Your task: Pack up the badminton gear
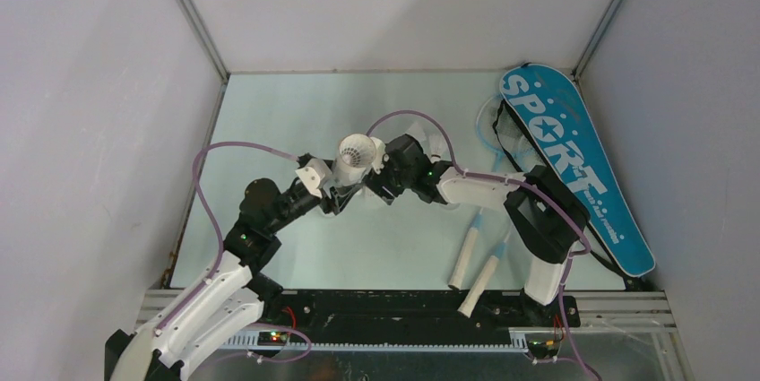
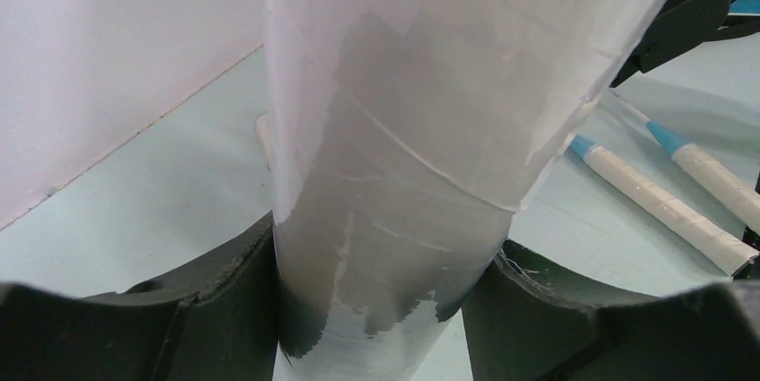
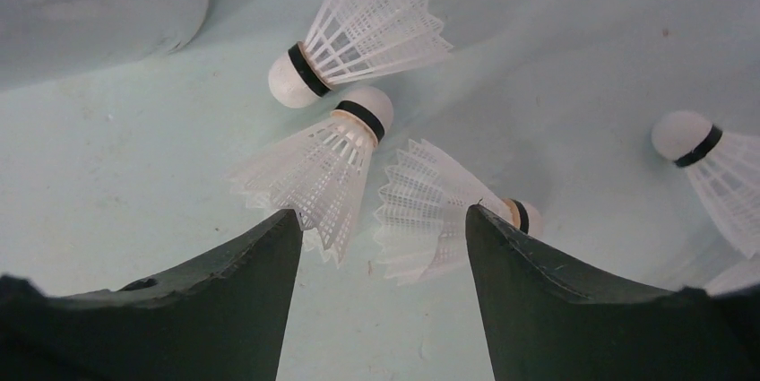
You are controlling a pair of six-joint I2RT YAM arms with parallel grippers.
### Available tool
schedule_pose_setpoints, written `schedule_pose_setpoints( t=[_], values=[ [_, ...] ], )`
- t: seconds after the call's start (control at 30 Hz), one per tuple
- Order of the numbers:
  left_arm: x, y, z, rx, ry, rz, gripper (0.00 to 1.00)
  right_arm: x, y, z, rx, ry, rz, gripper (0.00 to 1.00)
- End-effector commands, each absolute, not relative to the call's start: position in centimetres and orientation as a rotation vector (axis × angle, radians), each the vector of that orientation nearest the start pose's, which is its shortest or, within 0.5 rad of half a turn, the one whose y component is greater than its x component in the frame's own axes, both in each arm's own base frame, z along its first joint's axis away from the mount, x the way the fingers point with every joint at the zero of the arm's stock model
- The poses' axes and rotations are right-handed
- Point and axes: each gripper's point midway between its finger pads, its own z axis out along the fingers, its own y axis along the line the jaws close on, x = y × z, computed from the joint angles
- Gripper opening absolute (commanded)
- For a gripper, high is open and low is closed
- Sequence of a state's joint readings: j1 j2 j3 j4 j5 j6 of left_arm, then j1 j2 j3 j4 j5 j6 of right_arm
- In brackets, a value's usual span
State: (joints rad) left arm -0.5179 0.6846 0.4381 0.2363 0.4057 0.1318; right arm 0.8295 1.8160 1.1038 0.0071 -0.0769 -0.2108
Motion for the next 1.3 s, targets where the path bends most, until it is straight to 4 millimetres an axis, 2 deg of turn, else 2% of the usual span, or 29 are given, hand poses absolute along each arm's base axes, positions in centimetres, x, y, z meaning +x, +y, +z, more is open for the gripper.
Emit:
schedule_pose_setpoints(
  t=[0.0, 0.27, 0.43, 0.5, 0.67, 0.83, 0.97, 1.07, 1.1, 1.13, 1.17, 1.27],
  values=[
    [21.9, -20.6, 18.5, 0.84, 1.595, -0.687, 0.64, 31.4, 36.9, 7.3, -1.298, 1.834, 0.458, 0.71],
    [22.0, -20.8, 18.3, 0.847, 1.605, -0.694, 0.63, 31.2, 38.2, 6.8, -1.341, 1.775, 0.476, 0.73],
    [21.9, -20.8, 18.3, 0.847, 1.606, -0.696, 0.63, 31.4, 38.2, 6.1, -1.333, 1.787, 0.464, 0.7],
    [21.9, -20.7, 18.4, 0.848, 1.602, -0.694, 0.63, 31.4, 38.2, 6.0, -1.334, 1.793, 0.467, 0.65],
    [21.9, -20.7, 18.4, 0.846, 1.6, -0.692, 0.63, 30.9, 38.1, 5.8, -1.336, 1.814, 0.491, 0.38],
    [21.9, -20.6, 18.5, 0.841, 1.597, -0.69, 0.63, 30.4, 37.7, 5.7, -1.339, 1.847, 0.491, 0.25],
    [21.9, -20.6, 18.5, 0.84, 1.597, -0.688, 0.63, 29.9, 37.5, 7.1, -1.311, 1.843, 0.506, 0.12],
    [21.9, -20.6, 18.5, 0.84, 1.594, -0.687, 0.63, 29.2, 37.0, 9.6, -1.249, 1.799, 0.54, 0.08],
    [21.9, -20.5, 18.5, 0.837, 1.596, -0.686, 0.63, 29.2, 36.9, 11.2, -1.205, 1.773, 0.559, 0.05],
    [21.9, -20.6, 18.6, 0.835, 1.591, -0.686, 0.63, 28.8, 36.5, 11.2, -1.192, 1.78, 0.568, 0.03],
    [21.9, -20.6, 18.6, 0.834, 1.588, -0.686, 0.63, 28.5, 36.1, 12.2, -1.145, 1.773, 0.591, 0.0],
    [21.9, -20.6, 18.6, 0.835, 1.586, -0.687, 0.63, 27.8, 35.5, 13.8, -1.066, 1.76, 0.665, 0.0]
  ],
)
